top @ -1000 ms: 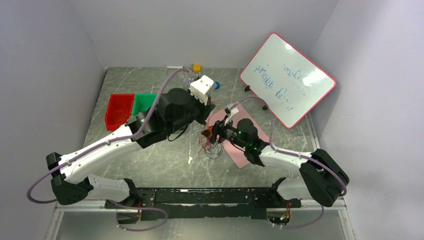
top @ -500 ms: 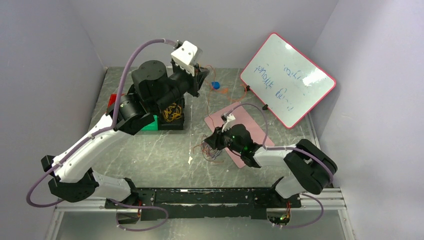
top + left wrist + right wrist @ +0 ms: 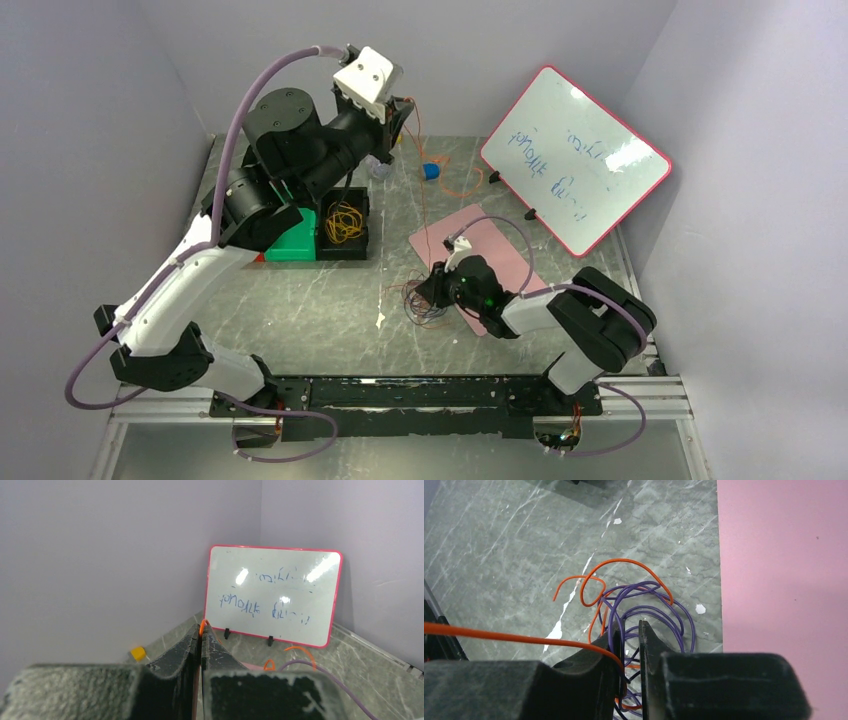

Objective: Untangle the cables

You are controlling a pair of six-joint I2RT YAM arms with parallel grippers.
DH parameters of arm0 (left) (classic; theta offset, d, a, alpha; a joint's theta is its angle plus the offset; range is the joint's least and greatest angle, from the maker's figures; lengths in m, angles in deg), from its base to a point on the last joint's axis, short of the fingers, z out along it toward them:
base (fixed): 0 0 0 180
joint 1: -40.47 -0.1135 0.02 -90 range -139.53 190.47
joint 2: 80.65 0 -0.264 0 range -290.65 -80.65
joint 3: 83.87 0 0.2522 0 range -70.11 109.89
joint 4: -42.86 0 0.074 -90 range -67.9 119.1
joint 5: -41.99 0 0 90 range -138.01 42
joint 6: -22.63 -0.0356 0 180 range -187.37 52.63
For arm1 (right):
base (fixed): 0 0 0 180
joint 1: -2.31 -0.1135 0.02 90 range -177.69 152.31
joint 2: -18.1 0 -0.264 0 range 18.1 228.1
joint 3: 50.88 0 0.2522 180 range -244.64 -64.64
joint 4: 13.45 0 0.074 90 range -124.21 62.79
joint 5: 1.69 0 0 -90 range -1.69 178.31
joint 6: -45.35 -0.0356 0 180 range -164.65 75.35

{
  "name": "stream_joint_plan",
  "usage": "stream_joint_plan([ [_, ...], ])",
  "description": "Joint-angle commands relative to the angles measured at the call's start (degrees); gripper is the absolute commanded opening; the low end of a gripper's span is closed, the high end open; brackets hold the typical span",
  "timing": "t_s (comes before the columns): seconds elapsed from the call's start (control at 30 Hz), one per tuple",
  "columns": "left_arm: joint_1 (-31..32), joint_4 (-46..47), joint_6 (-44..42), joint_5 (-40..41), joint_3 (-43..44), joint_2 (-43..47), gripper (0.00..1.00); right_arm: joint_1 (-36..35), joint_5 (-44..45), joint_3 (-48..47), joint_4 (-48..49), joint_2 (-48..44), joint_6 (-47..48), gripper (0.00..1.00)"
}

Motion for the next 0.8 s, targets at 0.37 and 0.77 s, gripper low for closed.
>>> stream_joint_plan([
  [0.37, -1.10, 5.63, -15.29, 4.69, 14.36, -1.03, 0.07, -0.25, 1.84, 1.00, 1.91, 1.78, 0.81, 0.34],
  [0.77, -1.48, 17.76, -32.43, 13.14, 14.78, -1.89, 0.07, -0.25, 1.74, 0.93, 1.12, 0.78, 1.16, 0.44],
])
